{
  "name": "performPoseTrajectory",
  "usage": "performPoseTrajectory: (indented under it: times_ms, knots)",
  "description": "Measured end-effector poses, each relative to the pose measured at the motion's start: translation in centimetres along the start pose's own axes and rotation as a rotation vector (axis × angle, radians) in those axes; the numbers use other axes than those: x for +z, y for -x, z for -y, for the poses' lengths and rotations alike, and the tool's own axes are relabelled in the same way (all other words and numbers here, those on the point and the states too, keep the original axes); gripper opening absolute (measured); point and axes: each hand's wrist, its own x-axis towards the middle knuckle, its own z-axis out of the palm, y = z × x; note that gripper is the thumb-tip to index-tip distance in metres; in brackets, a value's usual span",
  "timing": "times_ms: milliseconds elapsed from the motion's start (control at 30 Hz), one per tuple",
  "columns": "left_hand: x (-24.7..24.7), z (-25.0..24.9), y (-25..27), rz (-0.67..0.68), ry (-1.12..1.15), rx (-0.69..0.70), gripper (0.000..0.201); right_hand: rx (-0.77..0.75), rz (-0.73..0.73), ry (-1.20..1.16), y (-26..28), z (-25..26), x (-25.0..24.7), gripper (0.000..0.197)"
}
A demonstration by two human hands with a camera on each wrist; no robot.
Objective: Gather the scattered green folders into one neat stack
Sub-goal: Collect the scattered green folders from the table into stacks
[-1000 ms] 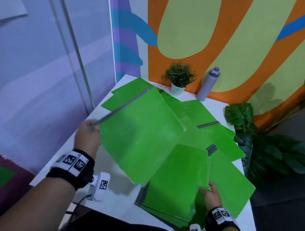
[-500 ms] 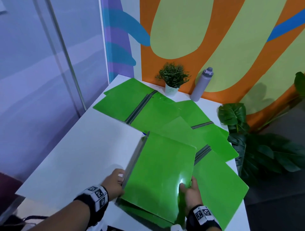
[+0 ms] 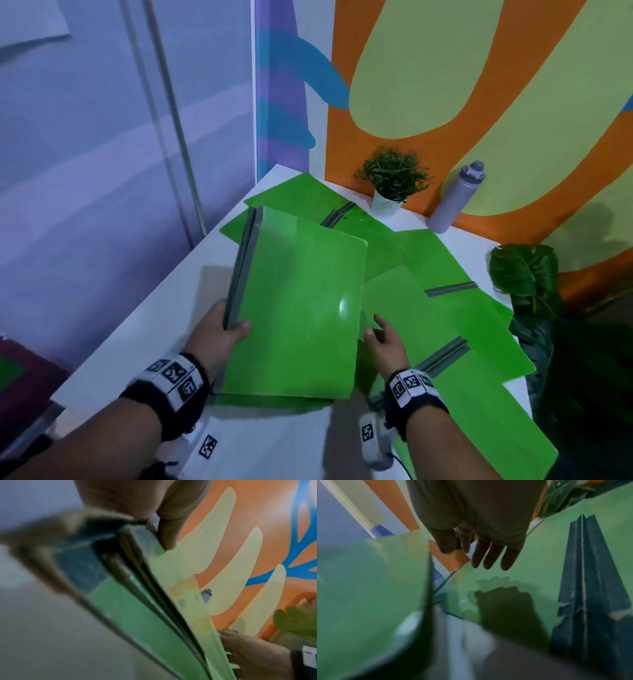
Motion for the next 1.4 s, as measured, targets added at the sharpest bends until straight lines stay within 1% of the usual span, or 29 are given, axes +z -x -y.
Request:
performPoseTrajectory:
  times_ms: [100,167,267,400,500,667,767,833,900,967,1000,1033,1100,1167,1200,1233,1333,1367,1400]
  knots:
    - [-1.2,-0.2,-1.1,-0.082,-0.031,-0.007,0.023,0.091,-0.060,0.378,-3.9,-1.1,-0.4,0.057]
    - [-1.9,-0.2,-1.6,-0.121,-0.005,-0.013,0.021,0.122,-0.072,0.567,-5.4,-1.5,-0.7,0.061]
    - [-2.6,0.2,-2.1,-0.147,0.029,-0.006,0.018,0.134,-0.076,0.675,-7.1,-2.2,-0.7,0.066]
    - [-3.2,1.0,-2.7,-0.164,0.037,-0.009,0.016,0.120,0.025,0.811,-8.4,-4.4,0.0,0.065]
    - [-3.4,1.7,-3.2,-0.177,0.031,-0.016,0.018,0.079,0.052,0.863,-7.8,-5.7,0.0,0.065]
    - [-3.3,2.7,-3.3,-0.188,0.004,-0.038,0.023,0.011,0.126,0.900,-3.7,-7.9,-1.0,0.069]
    - [-3.1,3.5,-3.2,-0.184,0.008,-0.076,0.026,-0.011,0.124,0.918,-0.8,-9.2,-1.2,0.068]
    - [-3.0,3.9,-3.1,-0.178,0.004,-0.086,0.024,-0.034,0.082,0.888,0.5,-9.6,-1.1,0.058]
    - [-2.8,4.2,-3.1,-0.155,0.006,-0.100,0.024,-0.062,0.005,0.841,1.1,-9.3,-1.2,0.049]
    - [-2.5,4.3,-3.0,-0.127,0.006,-0.099,0.025,-0.062,-0.139,0.833,1.1,-8.9,-1.6,0.048]
    - [-2.3,4.3,-2.9,-0.111,0.000,-0.094,0.025,-0.025,-0.234,0.813,1.1,-8.9,-1.9,0.049]
    - [-2.1,4.4,-2.8,-0.093,-0.009,-0.090,0.026,0.047,-0.332,0.774,1.0,-9.0,-2.4,0.051]
    - [-1.8,4.4,-2.5,-0.057,-0.035,-0.092,0.026,0.272,-0.466,0.639,1.0,-9.6,-3.2,0.055]
    - [-1.5,4.4,-2.2,-0.038,-0.052,-0.094,0.025,0.479,-0.488,0.503,1.6,-10.2,-3.2,0.068]
    - [-1.3,4.3,-2.1,-0.034,-0.053,-0.091,0.024,0.512,-0.451,0.471,1.7,-10.6,-2.8,0.072]
    - [-1.2,4.2,-1.9,-0.028,-0.052,-0.093,0.024,0.476,-0.392,0.466,1.9,-10.9,-2.4,0.073]
    - [-1.1,3.8,-1.6,0.002,-0.045,-0.104,0.027,0.179,-0.194,0.399,2.0,-11.0,-1.4,0.069]
    - [-1.1,3.7,-1.6,0.010,-0.045,-0.105,0.028,0.107,-0.170,0.366,2.2,-10.8,-1.4,0.068]
    - [-1.0,3.6,-1.5,0.018,-0.051,-0.103,0.030,0.070,-0.193,0.378,2.5,-10.8,-1.6,0.065]
